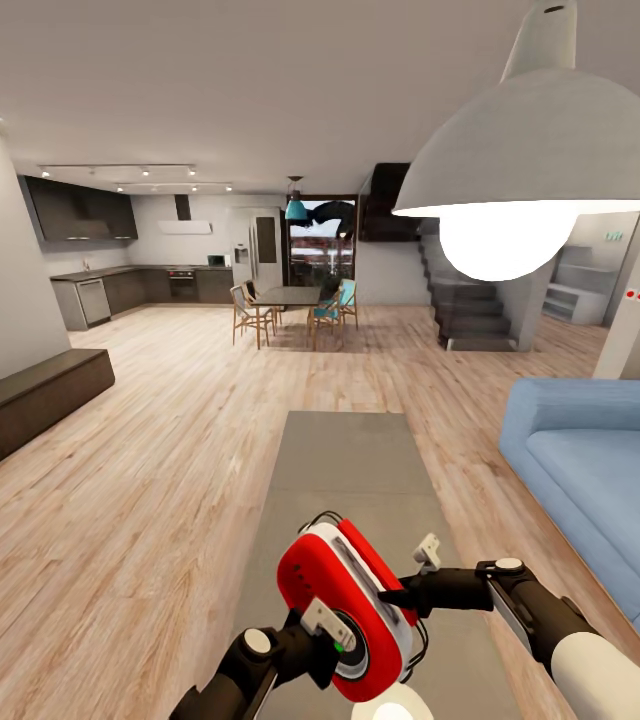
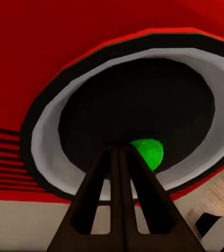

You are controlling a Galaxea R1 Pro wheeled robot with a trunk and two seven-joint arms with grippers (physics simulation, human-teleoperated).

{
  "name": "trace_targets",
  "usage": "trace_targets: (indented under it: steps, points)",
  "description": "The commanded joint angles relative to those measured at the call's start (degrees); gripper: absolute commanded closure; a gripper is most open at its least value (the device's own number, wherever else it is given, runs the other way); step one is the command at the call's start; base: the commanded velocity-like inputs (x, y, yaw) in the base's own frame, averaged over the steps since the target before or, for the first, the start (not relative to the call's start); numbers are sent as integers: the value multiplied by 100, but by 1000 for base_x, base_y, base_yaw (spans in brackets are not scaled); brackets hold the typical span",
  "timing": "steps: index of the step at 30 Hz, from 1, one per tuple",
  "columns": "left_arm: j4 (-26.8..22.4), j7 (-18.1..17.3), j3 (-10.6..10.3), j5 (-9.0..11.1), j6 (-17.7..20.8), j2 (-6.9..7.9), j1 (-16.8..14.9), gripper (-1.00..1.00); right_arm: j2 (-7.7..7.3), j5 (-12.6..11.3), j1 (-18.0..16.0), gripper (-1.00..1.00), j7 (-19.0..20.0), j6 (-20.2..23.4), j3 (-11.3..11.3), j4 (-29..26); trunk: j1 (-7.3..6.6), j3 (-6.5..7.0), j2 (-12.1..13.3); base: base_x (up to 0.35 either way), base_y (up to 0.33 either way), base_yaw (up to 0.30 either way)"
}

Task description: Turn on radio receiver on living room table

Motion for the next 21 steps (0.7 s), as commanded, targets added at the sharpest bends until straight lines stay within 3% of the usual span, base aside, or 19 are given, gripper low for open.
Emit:
trace_targets:
  steps: [1,14,21]
  points:
    - [19,3,1,-15,-4,0,-6,100,2,-37,-1,100,7,9,-14,-8,0,1,0,0,0,0]
    - [101,23,5,-3,-338,0,-78,100,9,-13,-1,100,-127,2,-14,-1,0,1,0,0,0,0]
    - [-577,35,37,-9,-329,0,-66,100,6,-2,-1,100,-644,1,-10,2,0,1,0,0,0,0]
